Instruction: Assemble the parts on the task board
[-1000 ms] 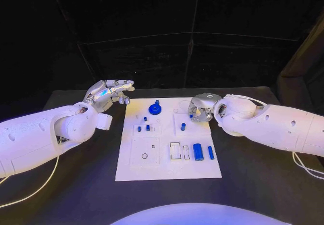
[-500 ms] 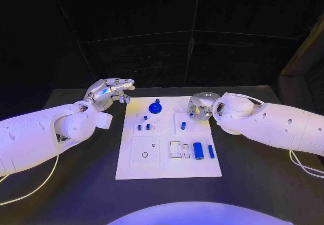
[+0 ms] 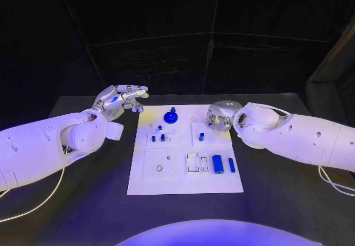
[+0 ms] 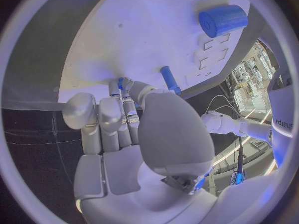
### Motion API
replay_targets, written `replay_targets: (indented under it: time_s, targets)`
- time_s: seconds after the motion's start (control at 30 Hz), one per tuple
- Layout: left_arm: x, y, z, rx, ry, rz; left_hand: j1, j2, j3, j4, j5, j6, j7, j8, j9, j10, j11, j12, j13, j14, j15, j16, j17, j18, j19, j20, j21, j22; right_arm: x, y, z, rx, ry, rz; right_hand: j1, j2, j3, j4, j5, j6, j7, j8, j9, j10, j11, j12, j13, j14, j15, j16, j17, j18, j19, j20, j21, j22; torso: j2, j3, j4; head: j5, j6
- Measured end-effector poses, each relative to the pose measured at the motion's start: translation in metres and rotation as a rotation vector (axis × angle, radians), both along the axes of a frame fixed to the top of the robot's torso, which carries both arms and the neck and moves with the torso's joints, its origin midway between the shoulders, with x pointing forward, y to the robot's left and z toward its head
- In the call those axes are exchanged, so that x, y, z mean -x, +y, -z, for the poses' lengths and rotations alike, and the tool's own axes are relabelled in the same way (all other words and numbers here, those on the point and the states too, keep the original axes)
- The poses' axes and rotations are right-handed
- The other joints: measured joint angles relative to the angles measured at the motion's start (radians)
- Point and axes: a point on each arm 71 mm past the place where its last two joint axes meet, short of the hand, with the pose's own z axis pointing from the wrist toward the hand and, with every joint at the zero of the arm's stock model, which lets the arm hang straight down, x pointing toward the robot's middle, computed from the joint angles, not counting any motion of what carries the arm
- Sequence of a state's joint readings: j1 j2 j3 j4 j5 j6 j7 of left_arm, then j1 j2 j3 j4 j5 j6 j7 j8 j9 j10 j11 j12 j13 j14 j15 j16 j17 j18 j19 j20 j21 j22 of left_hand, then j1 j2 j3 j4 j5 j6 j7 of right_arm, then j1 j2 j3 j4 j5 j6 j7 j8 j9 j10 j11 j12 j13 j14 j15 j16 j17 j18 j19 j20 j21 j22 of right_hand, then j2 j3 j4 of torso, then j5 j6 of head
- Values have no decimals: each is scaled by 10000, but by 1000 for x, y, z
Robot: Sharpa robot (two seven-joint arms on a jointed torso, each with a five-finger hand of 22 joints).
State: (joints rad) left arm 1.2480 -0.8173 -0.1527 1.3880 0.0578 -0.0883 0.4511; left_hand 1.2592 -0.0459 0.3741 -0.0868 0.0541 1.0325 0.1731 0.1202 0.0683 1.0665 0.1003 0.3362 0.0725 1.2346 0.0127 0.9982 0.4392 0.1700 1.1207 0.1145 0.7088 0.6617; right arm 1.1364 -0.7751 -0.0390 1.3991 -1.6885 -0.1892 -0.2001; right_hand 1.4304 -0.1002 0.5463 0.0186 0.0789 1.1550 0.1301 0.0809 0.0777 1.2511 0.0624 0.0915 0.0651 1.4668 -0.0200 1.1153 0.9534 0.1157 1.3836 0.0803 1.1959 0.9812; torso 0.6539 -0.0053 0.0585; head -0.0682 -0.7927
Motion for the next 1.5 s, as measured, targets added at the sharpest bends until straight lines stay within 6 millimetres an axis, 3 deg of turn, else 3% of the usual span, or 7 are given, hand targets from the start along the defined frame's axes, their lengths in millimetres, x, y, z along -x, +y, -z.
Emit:
replay_targets:
  time_s: [0.53, 0.83, 0.97, 1.33, 1.5]
  targets:
    - [-2, 6, 1, -186, -40, -231, -40, 40, 0, 0, 0, -107, 107, 0, -8, -126, 52, 0, -13, -36, 36, 0, -38, -4, 36, 36, -71, -35, 11, -10, -11, -668, -637, 102, -151, -75, 120, -119, -9, -1, -3, -6, -9, 73, -2, -78, 7, 0, 0, 116, 1, 2, -1, 0, 120, 180, -9, -6, 4, -13, -30]
    - [-3, 8, 1, -275, -85, -445, -40, 40, 0, 0, 0, -107, 107, 0, -7, -126, 53, 0, -12, -35, 36, 0, -45, -4, 36, 36, -71, -43, 27, -7, -22, -1338, -828, -154, -191, -116, 243, -248, 78, 3, 1, -6, -12, 93, -21, -143, 5, 0, 0, 221, 24, 2, -1, 0, 232, 279, -12, -12, 5, 56, -58]
    - [-3, 9, 0, -313, -139, -565, -37, 37, 0, 0, 0, -107, 107, 0, -7, -126, 52, 45, -12, -36, 36, 1, -50, -4, 36, 36, -71, -52, 37, 6, -29, -1849, -901, -547, -240, -166, 241, -302, 123, 29, 25, -60, -14, 97, -26, -144, 2, 0, 0, 255, 64, 2, -2, 0, 298, 340, -15, -12, 5, 86, -67]
    - [-4, 6, 0, -355, -286, -754, -37, 37, 0, 0, 0, -107, 106, 0, -6, -126, 53, 45, -11, -36, 36, 1, -53, -5, 36, 36, -71, -51, 55, 59, -40, -3031, -920, -1847, -293, -219, 236, -352, 176, 30, 26, -63, -13, 102, -31, -192, 1, 0, 0, 288, 79, 3, -2, 0, 306, 388, -11, -14, 17, 498, -146]
    - [-4, 3, -1, -341, -314, -739, -37, 37, 0, 0, 0, -106, 106, 0, -6, -125, 53, 45, -10, -35, 37, 1, -53, -5, 36, 36, -71, -50, 57, 86, -39, -3233, -803, -2451, -292, -220, 269, -384, 217, 29, 26, -63, -14, 102, -31, -193, -3, 0, 0, 338, 98, 4, -2, 0, 353, 408, -4, -22, 17, 613, -185]
